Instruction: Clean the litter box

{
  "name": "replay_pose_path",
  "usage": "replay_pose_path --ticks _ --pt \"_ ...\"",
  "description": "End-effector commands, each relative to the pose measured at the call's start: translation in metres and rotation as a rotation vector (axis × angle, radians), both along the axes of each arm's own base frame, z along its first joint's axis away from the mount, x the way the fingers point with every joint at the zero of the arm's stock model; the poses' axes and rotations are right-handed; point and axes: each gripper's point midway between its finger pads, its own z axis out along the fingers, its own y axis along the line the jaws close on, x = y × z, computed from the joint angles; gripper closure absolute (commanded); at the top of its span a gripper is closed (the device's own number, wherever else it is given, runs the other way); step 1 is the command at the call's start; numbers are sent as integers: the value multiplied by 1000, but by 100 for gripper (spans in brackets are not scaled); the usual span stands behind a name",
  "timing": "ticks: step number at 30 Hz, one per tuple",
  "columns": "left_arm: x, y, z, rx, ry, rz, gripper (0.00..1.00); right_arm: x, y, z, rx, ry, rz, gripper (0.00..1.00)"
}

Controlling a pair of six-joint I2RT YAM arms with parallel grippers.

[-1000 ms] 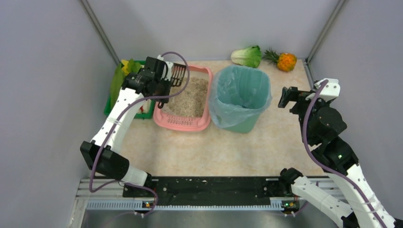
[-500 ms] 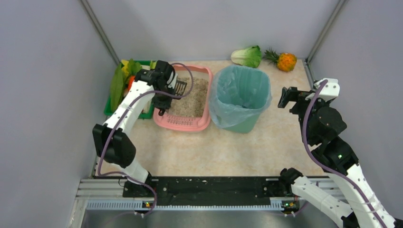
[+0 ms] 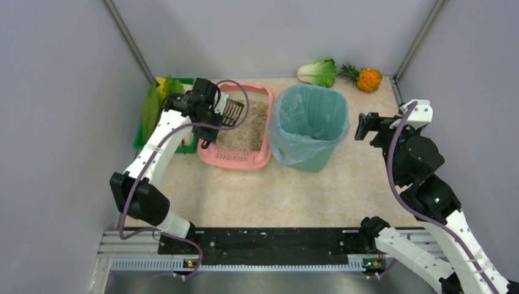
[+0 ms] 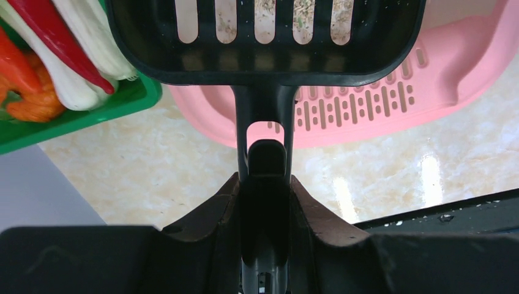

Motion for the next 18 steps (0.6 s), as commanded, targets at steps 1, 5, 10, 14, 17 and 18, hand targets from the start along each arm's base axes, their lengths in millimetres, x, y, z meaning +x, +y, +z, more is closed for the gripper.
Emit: replay_pose_path --ticks 1,5,10,14,17,18 --pt "13 -3 46 -17 -225 -120 99 -4 3 21 46 -46 28 5" --pt "19 -19 89 23 -399 -274 99 -6 3 21 58 -50 30 5" --pt "24 -42 144 204 -584 -501 100 -9 0 19 63 -48 25 5" --pt "34 -59 171 304 -647 -587 100 -14 -6 19 73 -56 10 5" --pt "43 -72 187 372 -693 -634 100 -17 -11 18 73 -57 -8 5" --pt "46 -76 188 413 -703 -649 100 -19 -13 18 72 -59 -14 5"
